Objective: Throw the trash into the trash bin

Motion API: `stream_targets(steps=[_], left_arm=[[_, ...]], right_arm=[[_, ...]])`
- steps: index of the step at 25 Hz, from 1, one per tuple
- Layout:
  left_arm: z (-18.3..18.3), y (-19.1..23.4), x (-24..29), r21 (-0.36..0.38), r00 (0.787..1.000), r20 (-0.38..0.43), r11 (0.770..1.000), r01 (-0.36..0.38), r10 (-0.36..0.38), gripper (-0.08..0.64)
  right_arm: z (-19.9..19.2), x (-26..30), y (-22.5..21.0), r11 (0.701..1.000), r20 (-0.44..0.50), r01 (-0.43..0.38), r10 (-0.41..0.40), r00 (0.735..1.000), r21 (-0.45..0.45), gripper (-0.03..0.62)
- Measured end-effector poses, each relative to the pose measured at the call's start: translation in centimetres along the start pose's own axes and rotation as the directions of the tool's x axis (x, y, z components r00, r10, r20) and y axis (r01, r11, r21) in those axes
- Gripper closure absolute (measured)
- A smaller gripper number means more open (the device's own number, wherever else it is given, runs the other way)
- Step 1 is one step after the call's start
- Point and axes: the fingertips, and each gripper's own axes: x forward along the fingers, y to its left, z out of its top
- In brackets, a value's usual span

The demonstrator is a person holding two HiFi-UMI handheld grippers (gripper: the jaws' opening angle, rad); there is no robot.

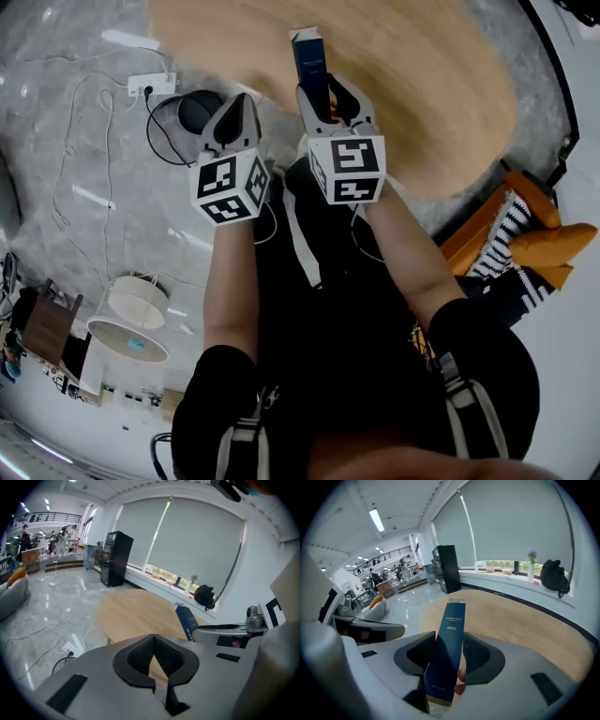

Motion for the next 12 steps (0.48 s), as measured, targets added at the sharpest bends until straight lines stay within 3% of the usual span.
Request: stream_targets(steps=[5,12], left_arm=[[-1.9,7.4,-3.9,-0.116,0.994,0.028,0.988,-0.1,0.104,0.552],[-6.9,16.9,-9.3,-0.273,0.973,0.02,0.937,-0.216,0.23,0.552]], right_arm=[[-0.6,3.2,8.7,0.986,-0.066,-0.157,0.153,0.986,-0.062,0.407],[-3.7,6.3,20.3,0.929,-0.183,-0.316,0.282,0.942,-0.193,0.407]])
